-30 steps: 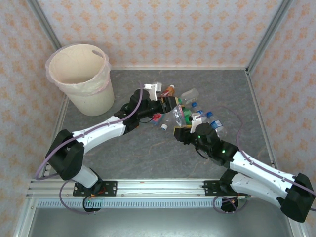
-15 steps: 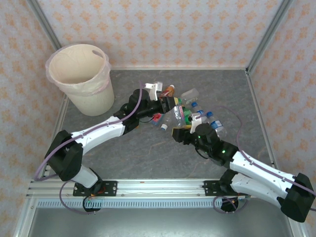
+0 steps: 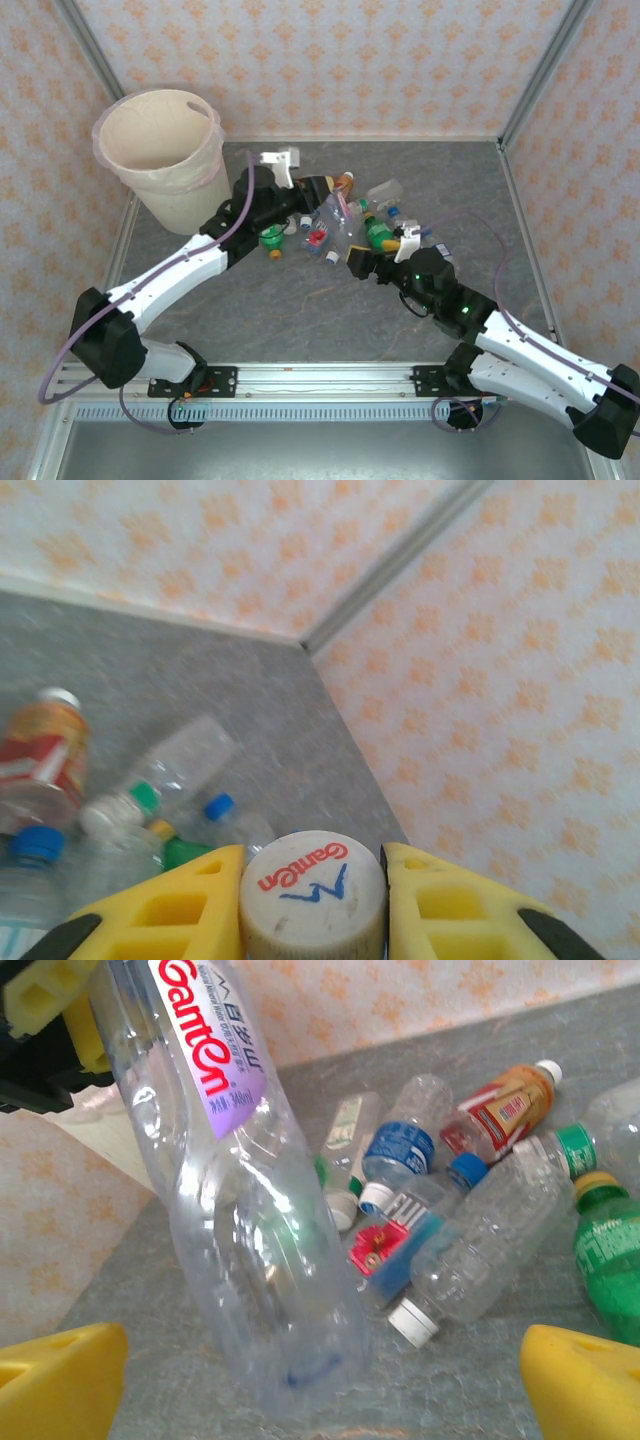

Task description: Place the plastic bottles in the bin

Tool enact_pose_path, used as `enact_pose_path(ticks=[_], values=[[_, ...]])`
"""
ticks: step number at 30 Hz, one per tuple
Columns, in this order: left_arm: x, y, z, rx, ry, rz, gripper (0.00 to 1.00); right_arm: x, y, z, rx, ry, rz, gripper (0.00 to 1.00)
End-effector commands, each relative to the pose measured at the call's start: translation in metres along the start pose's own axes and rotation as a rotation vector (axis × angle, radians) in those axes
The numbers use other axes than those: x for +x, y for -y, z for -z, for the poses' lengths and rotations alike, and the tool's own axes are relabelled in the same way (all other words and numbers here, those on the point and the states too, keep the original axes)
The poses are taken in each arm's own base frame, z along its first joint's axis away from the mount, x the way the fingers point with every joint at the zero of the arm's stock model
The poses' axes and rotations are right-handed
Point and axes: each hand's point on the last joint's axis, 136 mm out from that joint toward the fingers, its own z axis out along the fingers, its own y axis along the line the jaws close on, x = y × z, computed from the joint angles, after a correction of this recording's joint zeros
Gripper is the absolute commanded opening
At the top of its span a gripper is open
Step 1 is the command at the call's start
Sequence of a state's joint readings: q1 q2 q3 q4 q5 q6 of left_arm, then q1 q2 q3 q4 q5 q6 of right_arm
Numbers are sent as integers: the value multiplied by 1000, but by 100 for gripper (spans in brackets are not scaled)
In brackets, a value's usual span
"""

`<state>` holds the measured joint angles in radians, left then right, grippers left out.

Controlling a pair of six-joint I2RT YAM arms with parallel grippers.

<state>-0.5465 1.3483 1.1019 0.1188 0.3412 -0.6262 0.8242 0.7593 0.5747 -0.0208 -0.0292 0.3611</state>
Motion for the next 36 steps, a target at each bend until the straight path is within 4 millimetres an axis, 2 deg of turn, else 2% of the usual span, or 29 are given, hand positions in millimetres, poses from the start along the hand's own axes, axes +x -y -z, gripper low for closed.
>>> enact_pose_path(ticks=[1, 5, 11, 19, 22, 25, 28, 36], values=[[-43, -1, 29, -95, 95, -72, 31, -27, -18, 10, -58, 76, 1, 100], [-79, -18, 58, -210, 165, -71, 30, -34, -29, 13, -106, 96, 1, 100], [-135, -29, 107, -349, 293, -94, 30, -48, -43, 20, -155, 117, 18, 100], [-223, -40, 191, -652, 569, -183, 32, -53, -49, 30, -193, 134, 17, 100], [-249, -52, 225, -829, 689, -198, 34, -54, -48, 35, -188, 133, 26, 100], [-267, -62, 252, -971, 795, -219, 33, -57, -45, 42, -178, 148, 27, 100], [-275, -70, 255, -1019, 844, -251, 31, -61, -44, 50, -180, 175, 19, 100], [-289, -105, 231, -1182, 810, -321, 31, -65, -37, 63, -157, 196, 14, 100]])
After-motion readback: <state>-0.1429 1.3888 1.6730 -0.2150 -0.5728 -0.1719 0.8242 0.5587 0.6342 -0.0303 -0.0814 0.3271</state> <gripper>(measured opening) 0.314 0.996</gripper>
